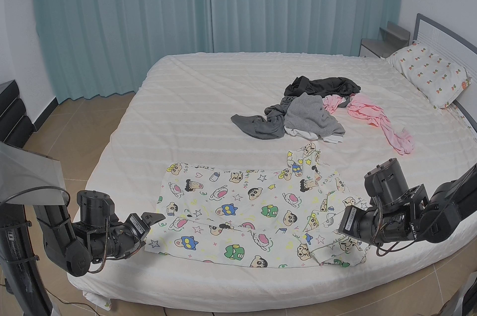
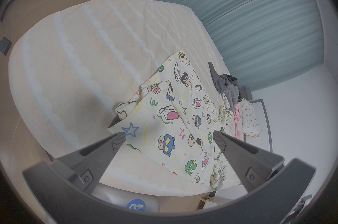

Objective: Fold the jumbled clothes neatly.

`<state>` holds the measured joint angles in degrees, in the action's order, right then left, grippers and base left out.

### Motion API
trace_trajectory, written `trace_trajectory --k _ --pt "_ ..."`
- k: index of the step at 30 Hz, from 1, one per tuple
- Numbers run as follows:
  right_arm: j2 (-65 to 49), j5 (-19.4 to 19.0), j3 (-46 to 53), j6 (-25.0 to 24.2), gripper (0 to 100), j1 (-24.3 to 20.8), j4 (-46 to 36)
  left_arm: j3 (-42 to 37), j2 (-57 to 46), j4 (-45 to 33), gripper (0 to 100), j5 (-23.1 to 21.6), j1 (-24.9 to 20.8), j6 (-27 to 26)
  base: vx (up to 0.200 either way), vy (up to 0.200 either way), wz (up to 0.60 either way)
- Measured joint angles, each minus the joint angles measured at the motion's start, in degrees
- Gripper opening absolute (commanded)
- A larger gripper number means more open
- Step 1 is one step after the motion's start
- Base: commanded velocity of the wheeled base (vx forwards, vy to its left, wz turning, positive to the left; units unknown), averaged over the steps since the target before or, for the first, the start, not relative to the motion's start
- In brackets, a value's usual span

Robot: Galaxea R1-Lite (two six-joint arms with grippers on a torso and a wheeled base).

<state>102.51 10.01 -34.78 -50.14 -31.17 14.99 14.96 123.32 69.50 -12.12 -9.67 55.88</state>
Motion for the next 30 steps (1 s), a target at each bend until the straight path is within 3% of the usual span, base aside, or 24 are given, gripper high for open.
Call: trace_trajectory --k 9,13,17,18,23,30 --pt "-0.3 -1.6 2.1 0.1 0 0.9 -0.1 -0.3 0.0 0.1 100 0.0 0.0 0.0 0.0 0.0 0.0" --pt "-0.2 -7.8 4.1 2.5 0 3.3 1.2 -0.5 0.0 1.0 100 0.0 0.0 0.0 0.0 0.0 0.0" --pt "0.1 -14.3 6.8 8.3 0 8.7 7.1 -1.0 0.2 2.5 100 -0.1 0.0 0.0 0.0 0.0 0.0" --pt "0.3 -15.6 7.4 9.7 100 10.1 9.1 -1.2 0.3 3.1 100 -0.1 0.0 0.0 0.0 0.0 0.0" --pt "3.0 -23.3 10.6 15.5 100 18.4 19.0 -2.5 1.3 8.6 100 -0.4 -0.1 -0.1 0.0 0.0 0.0" --pt "10.2 -29.0 13.8 24.0 100 26.4 30.1 -4.4 3.7 14.2 100 -0.4 -0.4 -0.7 0.0 0.0 0.0"
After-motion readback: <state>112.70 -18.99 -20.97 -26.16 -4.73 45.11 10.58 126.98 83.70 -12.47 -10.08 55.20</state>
